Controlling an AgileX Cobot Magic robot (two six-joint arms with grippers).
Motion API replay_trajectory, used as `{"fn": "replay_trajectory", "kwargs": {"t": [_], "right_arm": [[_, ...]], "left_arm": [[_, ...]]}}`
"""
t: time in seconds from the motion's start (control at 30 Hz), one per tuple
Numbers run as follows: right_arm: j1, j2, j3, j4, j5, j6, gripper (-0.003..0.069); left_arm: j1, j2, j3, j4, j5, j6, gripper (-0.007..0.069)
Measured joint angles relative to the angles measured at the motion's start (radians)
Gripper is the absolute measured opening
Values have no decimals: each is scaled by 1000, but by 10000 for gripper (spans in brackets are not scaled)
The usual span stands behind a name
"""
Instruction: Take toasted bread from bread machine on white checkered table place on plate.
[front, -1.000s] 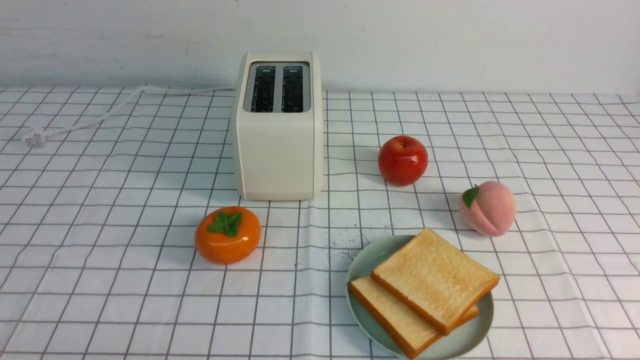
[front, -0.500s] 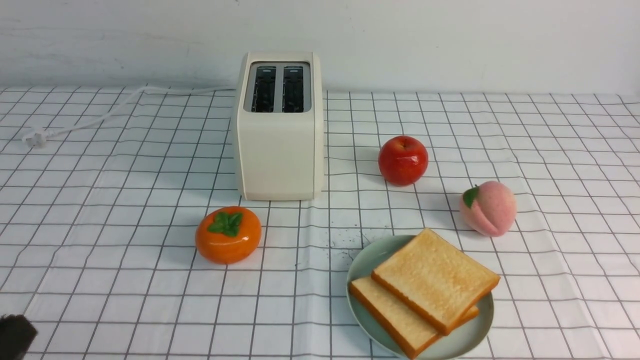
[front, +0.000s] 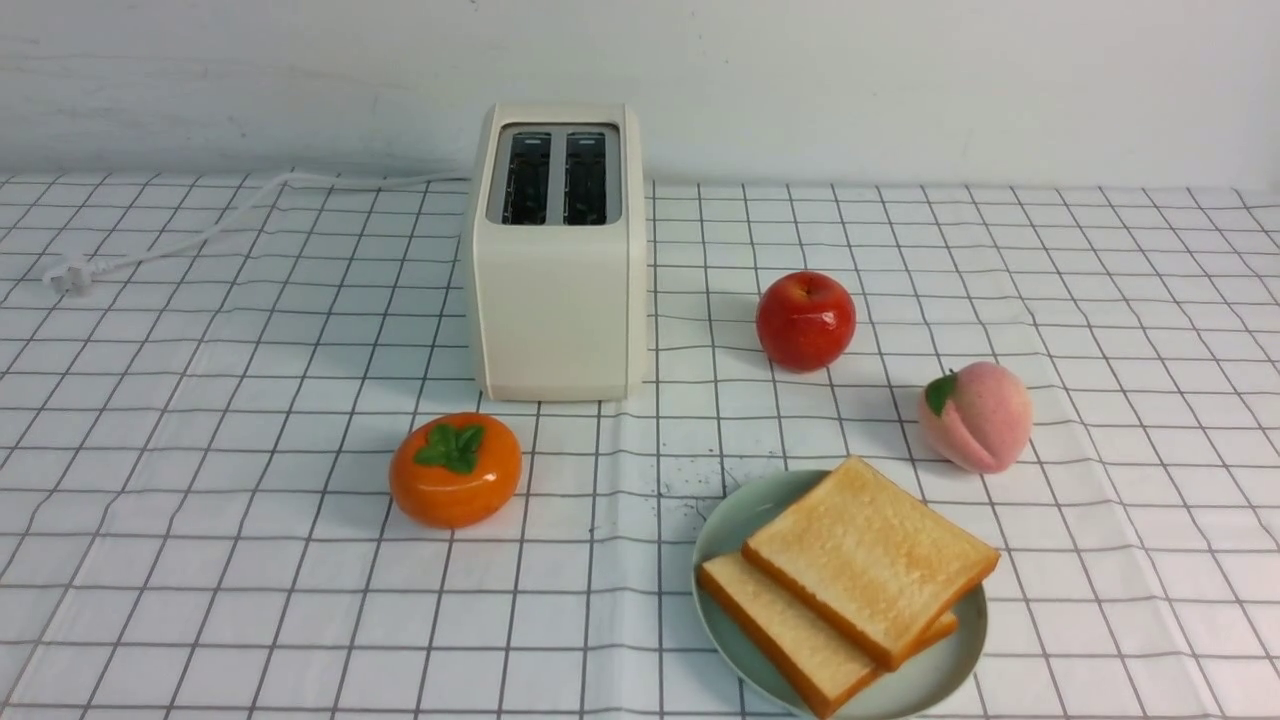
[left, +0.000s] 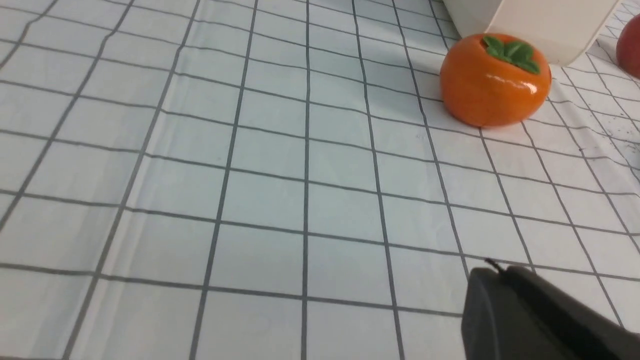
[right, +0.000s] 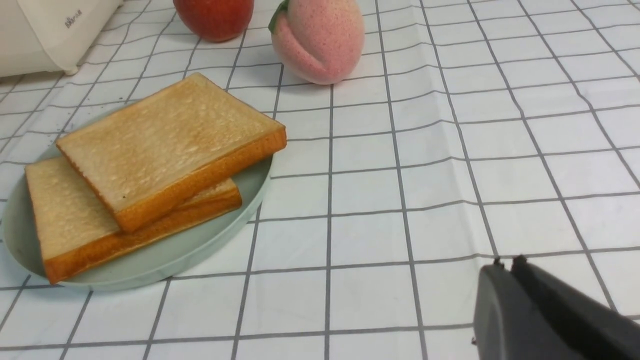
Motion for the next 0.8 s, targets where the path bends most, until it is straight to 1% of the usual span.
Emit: {"fn": "replay_trajectory", "kwargs": {"t": [0.8], "right_arm": [[0, 0, 0, 0, 0, 3, 39]], "left_arm": [[0, 0, 0, 0, -4, 0, -13]]}}
